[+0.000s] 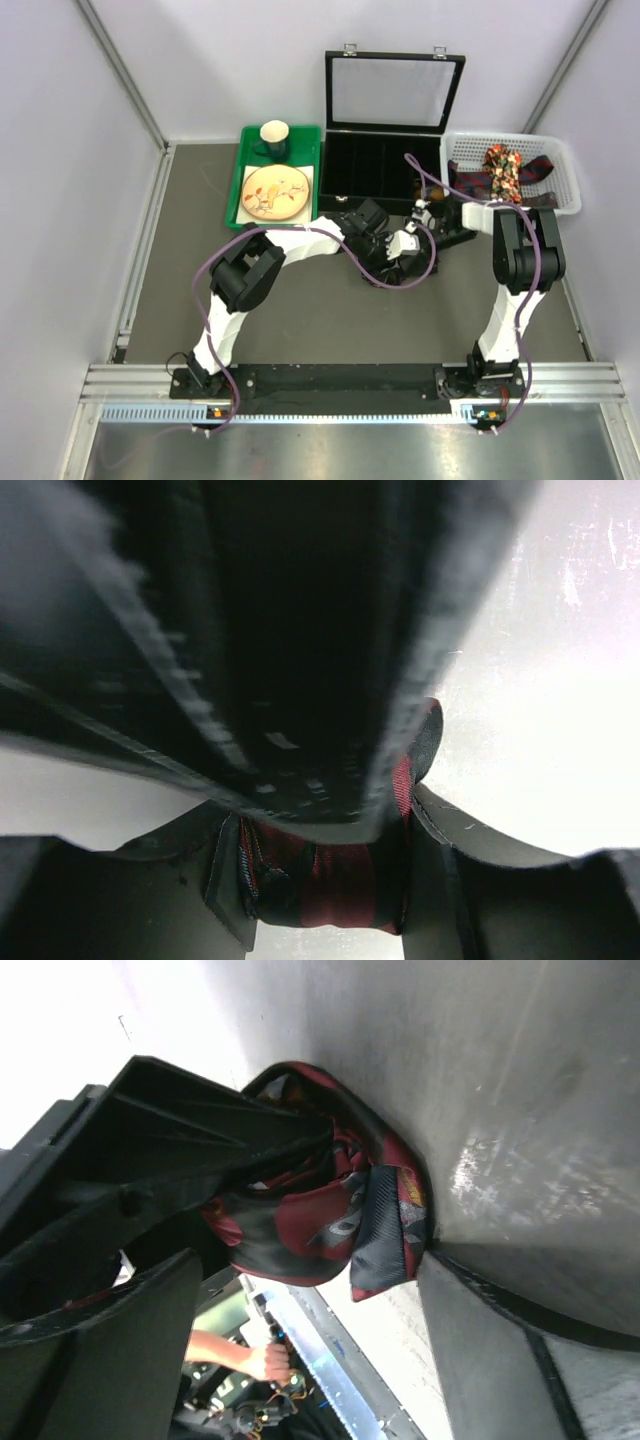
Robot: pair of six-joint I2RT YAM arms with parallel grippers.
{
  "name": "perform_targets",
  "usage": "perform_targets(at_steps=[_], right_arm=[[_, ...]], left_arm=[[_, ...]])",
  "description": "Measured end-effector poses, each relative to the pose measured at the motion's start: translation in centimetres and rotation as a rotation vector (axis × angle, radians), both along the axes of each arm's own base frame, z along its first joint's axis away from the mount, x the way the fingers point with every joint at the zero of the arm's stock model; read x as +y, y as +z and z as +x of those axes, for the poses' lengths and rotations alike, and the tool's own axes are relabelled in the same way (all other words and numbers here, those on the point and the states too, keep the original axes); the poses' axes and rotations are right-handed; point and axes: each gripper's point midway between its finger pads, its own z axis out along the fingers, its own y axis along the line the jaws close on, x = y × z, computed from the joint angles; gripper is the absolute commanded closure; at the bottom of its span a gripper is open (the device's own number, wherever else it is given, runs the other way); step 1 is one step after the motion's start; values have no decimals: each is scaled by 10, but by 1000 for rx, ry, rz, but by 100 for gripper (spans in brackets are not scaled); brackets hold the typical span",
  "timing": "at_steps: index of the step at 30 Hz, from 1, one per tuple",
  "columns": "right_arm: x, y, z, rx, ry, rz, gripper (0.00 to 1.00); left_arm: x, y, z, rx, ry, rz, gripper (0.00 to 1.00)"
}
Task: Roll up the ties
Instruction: Roll the tie at the center of the board.
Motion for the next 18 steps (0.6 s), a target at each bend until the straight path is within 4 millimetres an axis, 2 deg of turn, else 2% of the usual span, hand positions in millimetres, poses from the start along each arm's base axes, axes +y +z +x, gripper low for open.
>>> perform_targets(at_steps=[4,8,9,11,12,13,18], right_arm=[[4,-1,-10,22,6,40,25],[5,-5,-15,32,1,55,44],[6,-6,-15,34,-2,55,45],[6,-6,-14,35,-9,56,40],[6,-6,-13,32,-11,57,32],[6,-6,-12,30,-15,55,19],[9,0,-4,3,-36,53,19]], left_arm=[[0,0,0,2,2,0,68],[0,0,0,2,2,-1,68],[0,0,0,2,2,0,68],[0,0,0,2,2,-1,68],[0,0,0,2,3,-1,68],[0,0,0,3,3,-1,68],[-1,0,-1,6,3,-3,68]])
